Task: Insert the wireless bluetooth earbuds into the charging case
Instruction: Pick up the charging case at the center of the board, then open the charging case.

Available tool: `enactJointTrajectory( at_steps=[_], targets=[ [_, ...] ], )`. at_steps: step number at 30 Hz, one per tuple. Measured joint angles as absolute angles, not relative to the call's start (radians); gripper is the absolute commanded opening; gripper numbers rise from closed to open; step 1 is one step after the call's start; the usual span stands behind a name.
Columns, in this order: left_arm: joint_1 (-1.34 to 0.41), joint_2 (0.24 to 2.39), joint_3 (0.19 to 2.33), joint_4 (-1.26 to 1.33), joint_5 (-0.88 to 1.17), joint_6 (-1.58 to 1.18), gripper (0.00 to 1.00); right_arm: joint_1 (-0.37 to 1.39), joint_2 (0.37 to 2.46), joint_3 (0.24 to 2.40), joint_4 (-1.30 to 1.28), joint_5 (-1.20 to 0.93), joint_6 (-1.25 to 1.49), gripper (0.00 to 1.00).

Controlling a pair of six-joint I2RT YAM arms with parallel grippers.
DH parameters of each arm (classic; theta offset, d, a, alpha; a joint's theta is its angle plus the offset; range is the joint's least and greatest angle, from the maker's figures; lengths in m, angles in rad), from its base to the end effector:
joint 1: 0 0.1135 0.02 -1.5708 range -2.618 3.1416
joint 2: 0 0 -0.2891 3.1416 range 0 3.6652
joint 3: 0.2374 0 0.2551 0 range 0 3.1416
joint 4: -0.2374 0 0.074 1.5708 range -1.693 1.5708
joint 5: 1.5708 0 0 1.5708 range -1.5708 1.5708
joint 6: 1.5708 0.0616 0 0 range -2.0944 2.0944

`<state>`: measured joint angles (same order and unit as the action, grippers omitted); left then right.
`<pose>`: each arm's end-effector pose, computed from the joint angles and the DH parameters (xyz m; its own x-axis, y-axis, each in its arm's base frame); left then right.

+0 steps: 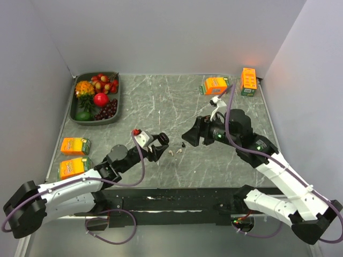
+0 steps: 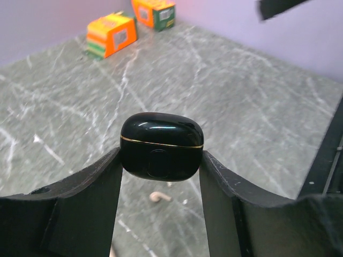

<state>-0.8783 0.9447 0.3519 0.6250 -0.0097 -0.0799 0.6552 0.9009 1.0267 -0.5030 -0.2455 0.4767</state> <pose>0.1443 -0.1730 0.2634 -0.0404 -0.0762 -0.9963 0.7626 0.6418 -0.0801 0.1521 0.1357 0.3815 -0.6129 0.0904 -0.7850 -0.5503 0.6641 0.5061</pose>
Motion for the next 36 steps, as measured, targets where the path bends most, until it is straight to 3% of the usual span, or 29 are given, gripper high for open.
enactJointTrajectory(
  at_steps=[13, 18, 36],
  targets=[
    [-1.012, 0.931, 0.352, 0.619, -0.104, 0.006, 0.01, 0.891, 1.156, 1.191, -0.641, -0.147, 0.365, 0.76],
    [-1.021, 0.931, 0.352, 0.608, -0.107, 0.013, 0.01, 0.905, 1.208, 1.192, -0.657, -0.094, 0.355, 0.69],
    [-1.053, 0.924, 0.352, 0.556, -0.105, 0.016, 0.01, 0.905, 1.289, 1.252, -0.632, -0.054, 0.354, 0.64]
  ],
)
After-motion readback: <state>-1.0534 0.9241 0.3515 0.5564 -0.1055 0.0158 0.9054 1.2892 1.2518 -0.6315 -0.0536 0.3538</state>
